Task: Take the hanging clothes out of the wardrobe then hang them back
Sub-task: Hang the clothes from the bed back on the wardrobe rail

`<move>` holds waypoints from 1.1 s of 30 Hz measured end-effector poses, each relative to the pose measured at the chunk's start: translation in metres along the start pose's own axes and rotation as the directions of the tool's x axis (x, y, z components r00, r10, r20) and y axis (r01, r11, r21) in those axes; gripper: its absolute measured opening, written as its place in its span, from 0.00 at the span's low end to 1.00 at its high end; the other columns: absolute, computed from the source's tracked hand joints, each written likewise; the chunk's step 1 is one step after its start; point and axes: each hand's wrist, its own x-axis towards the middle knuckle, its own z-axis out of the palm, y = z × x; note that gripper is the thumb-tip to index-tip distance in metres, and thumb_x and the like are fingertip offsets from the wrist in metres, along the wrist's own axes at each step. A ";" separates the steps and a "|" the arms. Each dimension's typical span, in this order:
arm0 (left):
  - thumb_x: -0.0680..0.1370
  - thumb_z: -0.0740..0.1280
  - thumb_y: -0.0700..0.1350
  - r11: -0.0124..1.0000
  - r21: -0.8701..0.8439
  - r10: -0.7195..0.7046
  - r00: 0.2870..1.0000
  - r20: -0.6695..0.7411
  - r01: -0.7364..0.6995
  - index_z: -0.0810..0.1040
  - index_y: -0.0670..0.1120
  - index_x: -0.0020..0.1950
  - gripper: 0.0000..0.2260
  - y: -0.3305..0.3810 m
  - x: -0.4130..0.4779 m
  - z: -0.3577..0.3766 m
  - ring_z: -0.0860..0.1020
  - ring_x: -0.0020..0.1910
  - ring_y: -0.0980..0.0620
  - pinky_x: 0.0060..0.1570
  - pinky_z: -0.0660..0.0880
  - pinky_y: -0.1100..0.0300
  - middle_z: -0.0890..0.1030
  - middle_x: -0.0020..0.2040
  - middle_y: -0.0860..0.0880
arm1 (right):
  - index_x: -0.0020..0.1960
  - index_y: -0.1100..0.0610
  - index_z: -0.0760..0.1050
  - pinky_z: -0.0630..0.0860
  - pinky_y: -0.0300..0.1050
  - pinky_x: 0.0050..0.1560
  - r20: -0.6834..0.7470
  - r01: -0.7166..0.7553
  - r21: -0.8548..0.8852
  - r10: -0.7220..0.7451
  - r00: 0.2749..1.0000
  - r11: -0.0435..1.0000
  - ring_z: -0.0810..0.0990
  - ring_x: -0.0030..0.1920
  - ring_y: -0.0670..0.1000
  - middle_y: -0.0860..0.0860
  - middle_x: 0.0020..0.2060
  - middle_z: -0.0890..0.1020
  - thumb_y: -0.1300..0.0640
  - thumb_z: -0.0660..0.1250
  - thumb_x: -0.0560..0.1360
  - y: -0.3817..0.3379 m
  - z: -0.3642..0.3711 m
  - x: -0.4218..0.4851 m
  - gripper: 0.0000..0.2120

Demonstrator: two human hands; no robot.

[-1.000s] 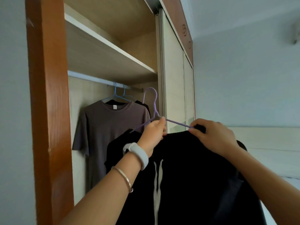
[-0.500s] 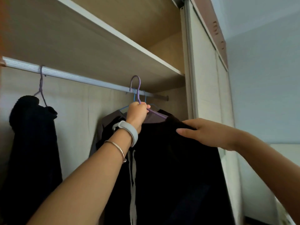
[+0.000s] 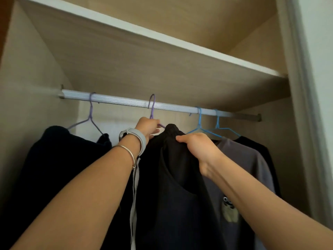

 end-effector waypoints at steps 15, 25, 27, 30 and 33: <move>0.74 0.62 0.37 1.000 -0.013 0.006 0.997 -0.079 -0.007 0.74 0.41 0.50 0.07 -0.022 0.025 -0.045 0.73 0.36 0.48 0.33 0.70 0.60 0.74 0.38 0.43 | 0.50 0.67 0.76 0.76 0.47 0.43 0.097 0.128 -0.112 -0.117 0.988 0.985 0.79 0.41 0.57 0.60 0.43 0.79 0.57 0.61 0.76 0.010 0.066 0.059 0.13; 0.78 0.58 0.43 0.993 0.014 0.121 0.982 -0.147 -0.120 0.76 0.48 0.41 0.09 -0.065 -0.020 -0.060 0.77 0.44 0.49 0.51 0.76 0.54 0.79 0.43 0.45 | 0.54 0.42 0.70 0.73 0.25 0.48 0.296 0.455 -0.147 -0.400 0.867 0.878 0.78 0.46 0.33 0.37 0.45 0.79 0.55 0.67 0.73 0.105 0.072 0.013 0.13; 0.78 0.59 0.50 0.963 0.183 0.222 0.966 -0.129 -0.197 0.74 0.48 0.61 0.14 -0.088 -0.048 -0.064 0.74 0.61 0.51 0.67 0.69 0.53 0.76 0.62 0.47 | 0.59 0.43 0.70 0.71 0.25 0.49 0.311 0.468 -0.197 -0.398 0.863 0.862 0.78 0.49 0.33 0.36 0.49 0.78 0.54 0.67 0.73 0.151 0.069 -0.007 0.16; 0.77 0.61 0.54 0.951 0.188 0.259 0.965 -0.045 -0.247 0.60 0.53 0.73 0.25 -0.127 -0.106 -0.067 0.66 0.69 0.59 0.70 0.62 0.63 0.67 0.72 0.55 | 0.60 0.52 0.74 0.76 0.38 0.54 0.357 0.371 -0.339 -0.246 0.901 0.865 0.79 0.53 0.41 0.43 0.51 0.81 0.46 0.68 0.70 0.239 0.069 -0.044 0.20; 0.72 0.68 0.54 0.948 0.170 0.260 0.963 0.072 -0.268 0.59 0.63 0.68 0.28 -0.169 -0.159 -0.065 0.69 0.65 0.67 0.66 0.64 0.70 0.71 0.65 0.63 | 0.59 0.52 0.76 0.77 0.41 0.52 0.449 0.173 -0.570 0.127 0.885 0.803 0.81 0.55 0.49 0.48 0.53 0.82 0.42 0.66 0.71 0.318 0.073 -0.085 0.21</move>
